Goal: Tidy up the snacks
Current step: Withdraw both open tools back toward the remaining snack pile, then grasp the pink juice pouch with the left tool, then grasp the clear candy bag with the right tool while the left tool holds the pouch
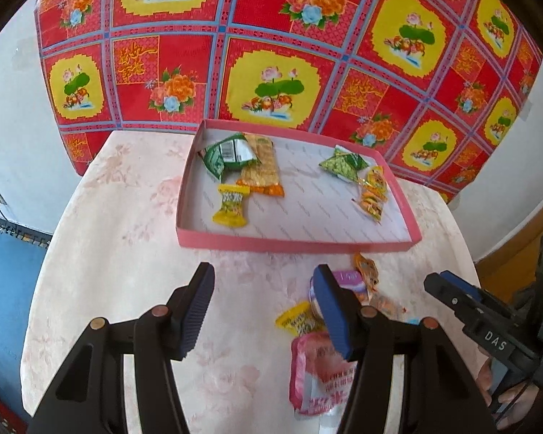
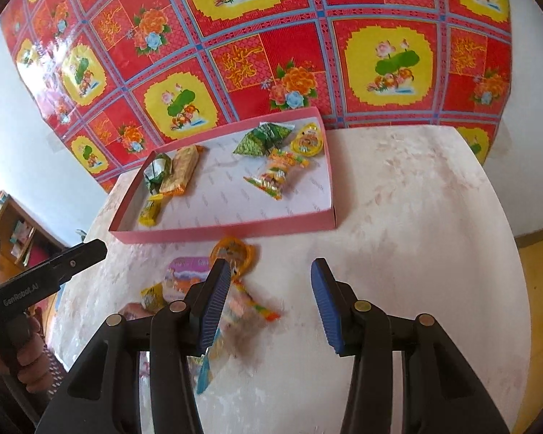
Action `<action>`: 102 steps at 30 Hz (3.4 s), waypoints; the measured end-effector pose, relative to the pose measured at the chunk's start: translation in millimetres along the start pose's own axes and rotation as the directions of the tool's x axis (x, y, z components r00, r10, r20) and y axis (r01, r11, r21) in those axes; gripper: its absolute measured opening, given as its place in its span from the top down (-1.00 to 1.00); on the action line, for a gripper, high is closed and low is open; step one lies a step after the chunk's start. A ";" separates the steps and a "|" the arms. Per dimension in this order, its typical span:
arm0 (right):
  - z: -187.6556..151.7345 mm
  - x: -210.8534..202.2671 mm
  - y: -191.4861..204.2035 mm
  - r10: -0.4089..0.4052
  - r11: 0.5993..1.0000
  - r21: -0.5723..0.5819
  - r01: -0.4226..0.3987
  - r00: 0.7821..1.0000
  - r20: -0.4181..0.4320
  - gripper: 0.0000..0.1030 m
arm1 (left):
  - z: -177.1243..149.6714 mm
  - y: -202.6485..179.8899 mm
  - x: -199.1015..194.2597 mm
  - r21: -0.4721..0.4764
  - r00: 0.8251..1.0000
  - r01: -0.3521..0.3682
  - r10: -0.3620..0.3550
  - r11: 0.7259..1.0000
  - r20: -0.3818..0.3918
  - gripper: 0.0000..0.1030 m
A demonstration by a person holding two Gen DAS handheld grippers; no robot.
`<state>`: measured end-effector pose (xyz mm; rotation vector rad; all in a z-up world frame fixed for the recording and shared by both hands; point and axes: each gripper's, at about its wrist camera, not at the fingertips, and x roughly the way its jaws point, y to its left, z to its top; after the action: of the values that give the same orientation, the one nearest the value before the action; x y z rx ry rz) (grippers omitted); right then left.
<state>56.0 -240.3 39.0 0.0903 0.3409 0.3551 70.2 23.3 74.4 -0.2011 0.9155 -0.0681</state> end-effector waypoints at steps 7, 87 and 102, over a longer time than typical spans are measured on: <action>-17.9 -6.1 1.4 -0.006 1.000 0.003 0.006 1.000 -0.014 0.07 | -20.0 -1.0 -7.2 -0.004 1.000 0.012 -0.012 1.000 -0.021 -0.16; -47.8 -5.5 -6.2 0.025 0.998 0.051 -0.022 0.998 -0.056 0.08 | -68.8 -21.9 6.2 0.116 0.996 -0.035 0.044 0.993 -0.080 -0.47; -46.3 -10.2 14.1 0.023 1.000 0.012 -0.023 0.999 -0.033 0.08 | -67.0 15.7 4.4 0.029 0.996 -0.058 0.059 0.998 -0.067 -0.47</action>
<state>26.5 -229.5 0.8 0.0997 0.3746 0.3778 19.3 28.4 28.1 -0.1470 0.9872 -0.0334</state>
